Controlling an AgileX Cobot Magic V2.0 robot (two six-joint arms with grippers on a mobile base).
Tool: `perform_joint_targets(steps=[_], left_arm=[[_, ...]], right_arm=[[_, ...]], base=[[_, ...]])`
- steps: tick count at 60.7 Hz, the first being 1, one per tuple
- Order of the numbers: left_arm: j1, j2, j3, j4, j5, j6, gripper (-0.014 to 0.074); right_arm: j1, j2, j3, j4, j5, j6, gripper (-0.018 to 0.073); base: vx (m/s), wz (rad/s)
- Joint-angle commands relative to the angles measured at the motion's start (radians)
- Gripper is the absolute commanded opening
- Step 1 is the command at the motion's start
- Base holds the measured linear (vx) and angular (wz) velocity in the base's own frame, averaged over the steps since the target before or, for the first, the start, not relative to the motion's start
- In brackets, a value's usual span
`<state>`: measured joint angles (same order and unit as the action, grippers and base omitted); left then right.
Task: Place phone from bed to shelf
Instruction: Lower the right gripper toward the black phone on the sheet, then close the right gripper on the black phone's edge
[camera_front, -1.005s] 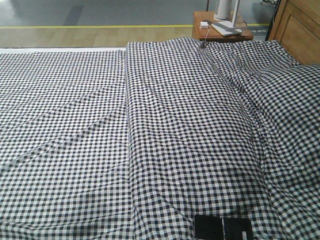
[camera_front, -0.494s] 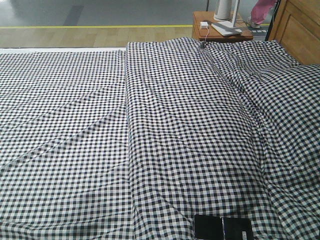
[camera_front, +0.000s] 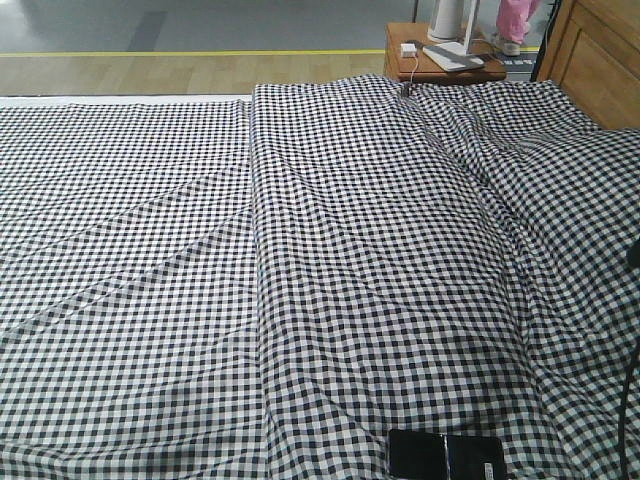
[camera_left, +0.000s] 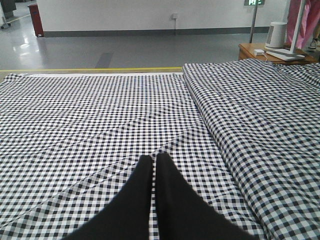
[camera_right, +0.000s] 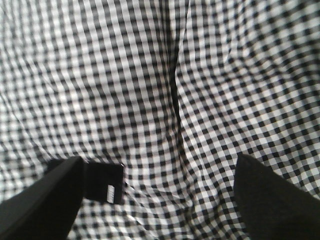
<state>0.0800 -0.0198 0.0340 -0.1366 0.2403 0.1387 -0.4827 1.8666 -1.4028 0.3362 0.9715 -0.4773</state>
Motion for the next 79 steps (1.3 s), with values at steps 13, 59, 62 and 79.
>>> perform_joint_targets(steps=[13, 59, 62, 79], left_arm=[[-0.004, -0.006, 0.003, -0.009, -0.074, -0.004, 0.0001], [-0.004, -0.006, 0.003, -0.009, -0.074, -0.004, 0.0001], [-0.004, -0.006, 0.003, -0.009, -0.074, -0.004, 0.0001], [-0.004, -0.006, 0.003, -0.009, -0.074, -0.004, 0.0001]], right_arm=[[-0.008, 0.145, -0.027, 0.023, -0.033, -0.145, 0.0571], [-0.163, 0.532, -0.027, 0.502, 0.286, -0.561, 0.0571], [-0.163, 0.555, -0.027, 0.514, 0.298, -0.576, 0.0571], [-0.162, 0.638, 0.043, 0.54, 0.276, -0.653, 0.0531]], base=[[0.0, 0.0], [0.0, 0.0], [0.0, 0.0], [0.0, 0.0]])
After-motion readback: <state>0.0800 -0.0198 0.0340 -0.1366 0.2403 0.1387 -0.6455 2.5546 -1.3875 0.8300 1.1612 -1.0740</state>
